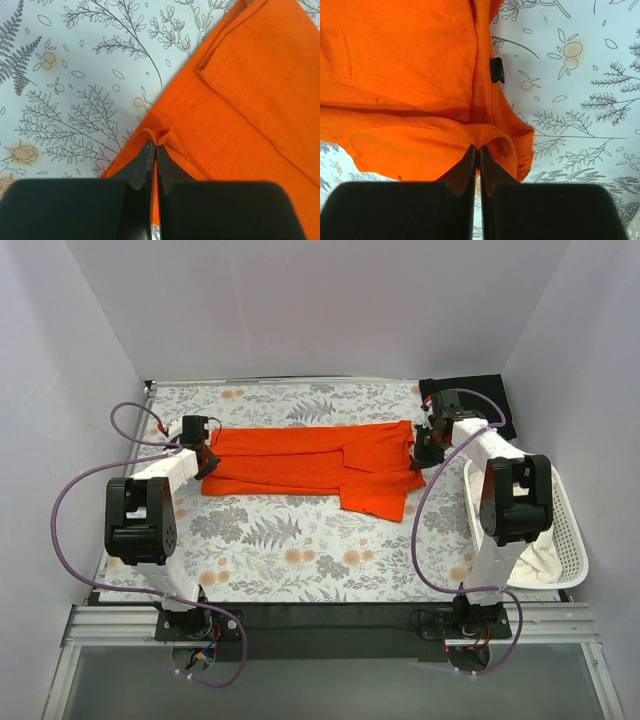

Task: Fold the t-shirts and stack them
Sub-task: Fold the tshirt

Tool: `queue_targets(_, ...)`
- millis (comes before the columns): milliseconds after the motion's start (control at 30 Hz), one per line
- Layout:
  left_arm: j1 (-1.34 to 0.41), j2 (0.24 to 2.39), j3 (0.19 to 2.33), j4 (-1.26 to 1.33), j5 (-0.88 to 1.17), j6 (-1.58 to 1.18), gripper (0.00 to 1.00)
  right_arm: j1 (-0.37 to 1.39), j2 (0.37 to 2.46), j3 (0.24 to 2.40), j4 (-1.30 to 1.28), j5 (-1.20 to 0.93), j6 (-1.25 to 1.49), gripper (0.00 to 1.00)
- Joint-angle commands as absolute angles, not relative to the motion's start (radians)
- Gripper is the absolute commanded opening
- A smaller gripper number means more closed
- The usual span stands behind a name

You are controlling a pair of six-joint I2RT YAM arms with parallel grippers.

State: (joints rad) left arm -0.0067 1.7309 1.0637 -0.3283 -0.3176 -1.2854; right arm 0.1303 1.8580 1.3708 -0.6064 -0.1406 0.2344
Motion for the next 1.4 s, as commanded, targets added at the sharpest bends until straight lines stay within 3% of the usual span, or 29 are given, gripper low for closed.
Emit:
queue_targets(0, -0.002, 1.741, 1.051, -0.285, -0.337, -1.281, 0.00, 0.123, 1.882, 1.404, -0.598, -0.124, 0.222, 0.06)
queue_targets(700, -0.002, 1.760, 0.999, -0.272, -0.397, -1.327, 0.02, 0.124, 1.913, 1.331, -0.494, -0.095, 0.204, 0.11)
queue_targets(1367, -0.003, 1.761, 0.992, -0.270, -0.416, -1.325, 0.02, 0.124, 1.841, 1.344, -0.463, -0.103, 0.207, 0.08)
